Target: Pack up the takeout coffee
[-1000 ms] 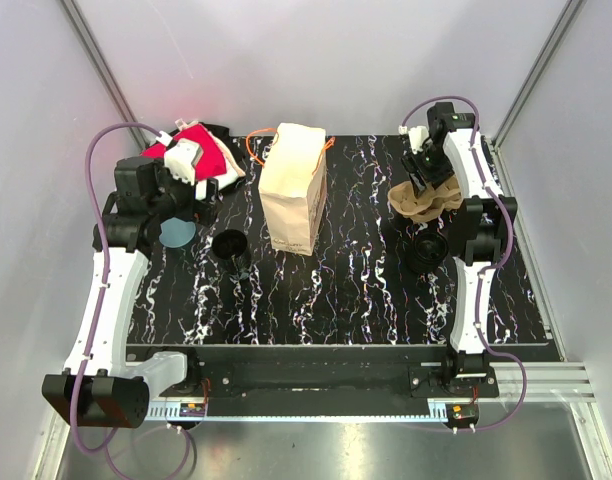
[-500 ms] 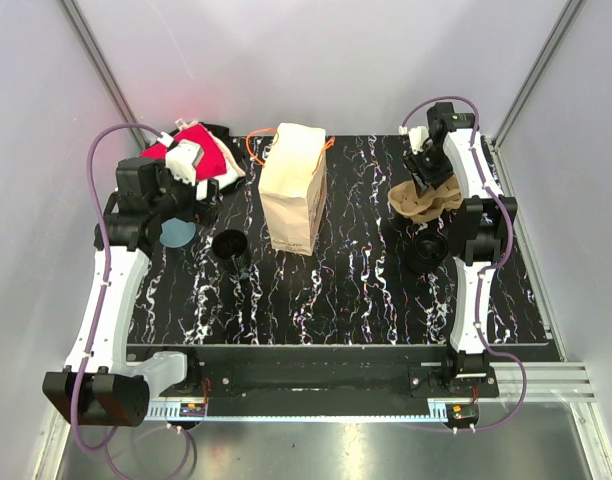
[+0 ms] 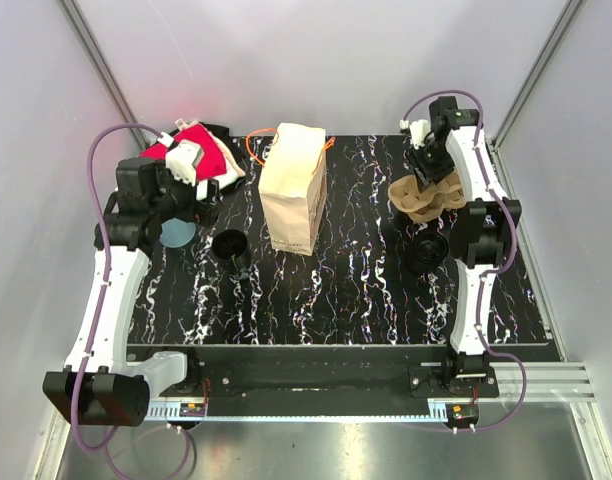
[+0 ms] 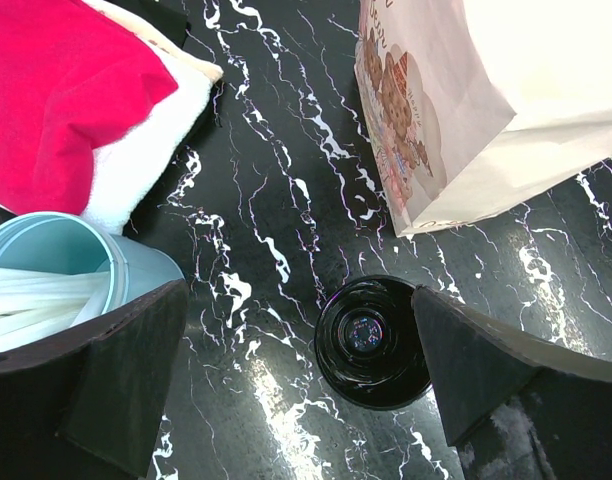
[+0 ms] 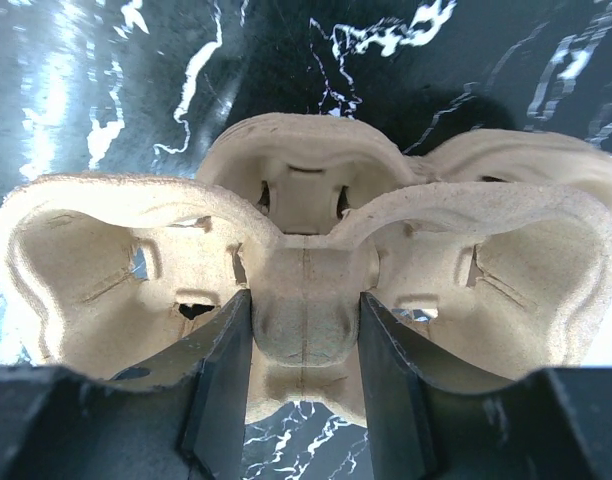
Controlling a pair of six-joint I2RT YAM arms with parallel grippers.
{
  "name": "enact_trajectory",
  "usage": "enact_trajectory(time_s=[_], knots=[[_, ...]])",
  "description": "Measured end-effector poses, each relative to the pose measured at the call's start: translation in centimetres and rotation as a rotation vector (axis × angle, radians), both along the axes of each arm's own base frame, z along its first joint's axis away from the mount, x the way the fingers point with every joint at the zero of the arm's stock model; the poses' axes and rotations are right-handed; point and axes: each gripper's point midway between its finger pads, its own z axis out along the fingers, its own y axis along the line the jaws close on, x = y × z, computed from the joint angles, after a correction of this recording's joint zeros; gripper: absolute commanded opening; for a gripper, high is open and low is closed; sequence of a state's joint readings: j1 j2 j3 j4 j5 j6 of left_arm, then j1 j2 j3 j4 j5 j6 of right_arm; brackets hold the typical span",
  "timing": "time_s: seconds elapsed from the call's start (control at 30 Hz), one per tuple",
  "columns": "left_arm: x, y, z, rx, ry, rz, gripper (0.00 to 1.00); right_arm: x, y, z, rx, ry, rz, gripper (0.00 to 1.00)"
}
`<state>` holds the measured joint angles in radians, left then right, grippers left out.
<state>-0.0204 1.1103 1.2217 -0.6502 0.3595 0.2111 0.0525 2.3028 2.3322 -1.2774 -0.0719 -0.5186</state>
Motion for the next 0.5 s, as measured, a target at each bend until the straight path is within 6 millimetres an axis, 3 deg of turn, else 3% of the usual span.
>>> enact_trajectory(time_s=[0.2,0.43,0.5], knots=[[0.4,-0.1,1.0,-0.001,-0.011,-0.005,0.99,0.2,1.7,6.0,0.010,-0.144,0.034,0.46],[1.5,-0.7,3.5,-0.001,-0.042,-0.052,0.99,0.3,7.6,15.7,0.040,-0.410,0.149,0.46],[2.0,-0.9,4.4,-0.007,-0.048,-0.063,0.99,0.3,9.1,17.7,0.038,-0.471,0.173,0.46]])
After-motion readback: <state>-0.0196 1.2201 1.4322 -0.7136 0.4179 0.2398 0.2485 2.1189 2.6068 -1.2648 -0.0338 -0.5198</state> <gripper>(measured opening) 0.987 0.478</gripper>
